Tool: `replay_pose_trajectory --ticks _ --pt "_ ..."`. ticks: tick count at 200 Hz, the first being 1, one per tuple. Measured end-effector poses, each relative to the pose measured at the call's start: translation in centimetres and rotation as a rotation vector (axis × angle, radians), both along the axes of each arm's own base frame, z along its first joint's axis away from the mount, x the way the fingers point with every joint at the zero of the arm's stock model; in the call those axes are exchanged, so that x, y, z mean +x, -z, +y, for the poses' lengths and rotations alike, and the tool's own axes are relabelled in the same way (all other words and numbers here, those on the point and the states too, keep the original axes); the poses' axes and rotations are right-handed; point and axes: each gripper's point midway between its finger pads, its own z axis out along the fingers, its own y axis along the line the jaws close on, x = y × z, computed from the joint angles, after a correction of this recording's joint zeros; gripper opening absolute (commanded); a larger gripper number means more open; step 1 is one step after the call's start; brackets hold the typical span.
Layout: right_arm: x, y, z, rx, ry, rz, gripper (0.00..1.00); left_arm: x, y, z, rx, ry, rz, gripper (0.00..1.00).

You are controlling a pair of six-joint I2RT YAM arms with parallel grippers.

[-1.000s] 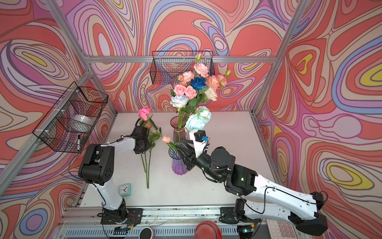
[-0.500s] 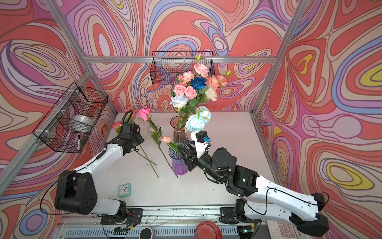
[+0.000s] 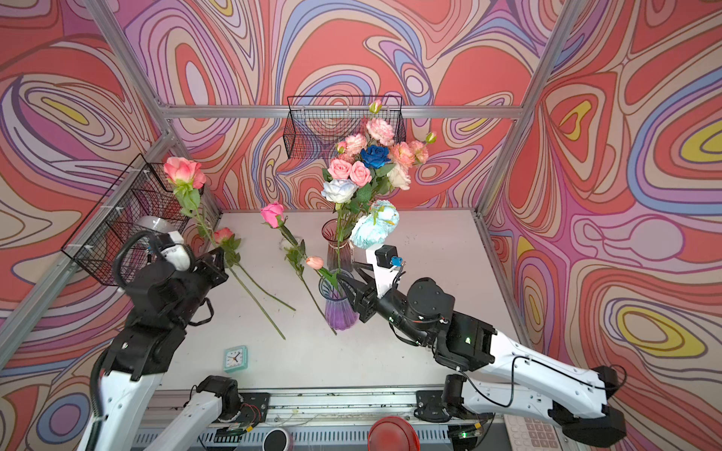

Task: Arrange the flowers into the vase

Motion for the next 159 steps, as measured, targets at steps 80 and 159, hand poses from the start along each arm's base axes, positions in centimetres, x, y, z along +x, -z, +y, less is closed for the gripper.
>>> replay_pose_trajectory --ticks 80,159 --pt "-4.9 -3.2 11.4 -0.092 -0.406 0.005 0.55 -10.7 -8.2 -7.6 -0.026 0.559 -0.367 0.00" --pt "-9.7 -0.2 17.6 -0.185 -0.697 0.053 0.57 -15.6 -10.8 -11.5 -0.010 0.906 -0.535 0.00"
